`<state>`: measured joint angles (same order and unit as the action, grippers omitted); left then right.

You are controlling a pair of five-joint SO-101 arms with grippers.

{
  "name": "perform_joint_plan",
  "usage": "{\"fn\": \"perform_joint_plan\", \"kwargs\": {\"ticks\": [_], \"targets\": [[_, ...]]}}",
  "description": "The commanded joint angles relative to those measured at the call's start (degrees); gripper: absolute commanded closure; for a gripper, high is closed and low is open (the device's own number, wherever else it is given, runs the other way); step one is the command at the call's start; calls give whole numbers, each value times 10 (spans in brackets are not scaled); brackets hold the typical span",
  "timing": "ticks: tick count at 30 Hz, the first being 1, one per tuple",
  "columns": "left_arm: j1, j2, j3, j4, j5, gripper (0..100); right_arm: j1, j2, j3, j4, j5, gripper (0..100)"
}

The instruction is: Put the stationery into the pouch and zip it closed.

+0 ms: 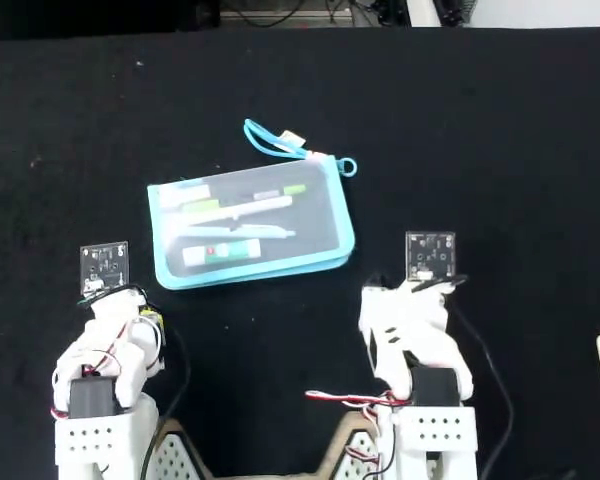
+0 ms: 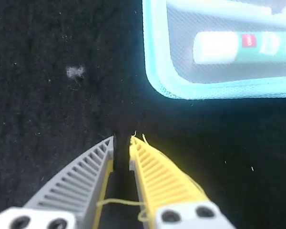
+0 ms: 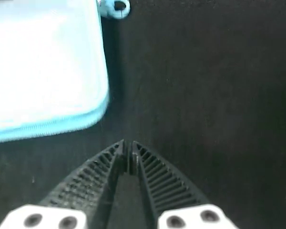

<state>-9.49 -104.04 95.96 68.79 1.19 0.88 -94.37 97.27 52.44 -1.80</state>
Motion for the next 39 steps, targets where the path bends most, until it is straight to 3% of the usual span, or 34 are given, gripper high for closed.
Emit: {"fn": "perform_joint_plan", "kwargs": {"ticks": [1, 10, 39], "targets": [[0, -4, 14, 2, 3, 934, 4, -9, 0, 64, 4, 984], [4, -4, 14, 2, 3, 934, 8, -10, -1, 119, 4, 986], [1, -4, 14, 3, 4, 934, 8, -10, -1, 119, 4, 986]]}}
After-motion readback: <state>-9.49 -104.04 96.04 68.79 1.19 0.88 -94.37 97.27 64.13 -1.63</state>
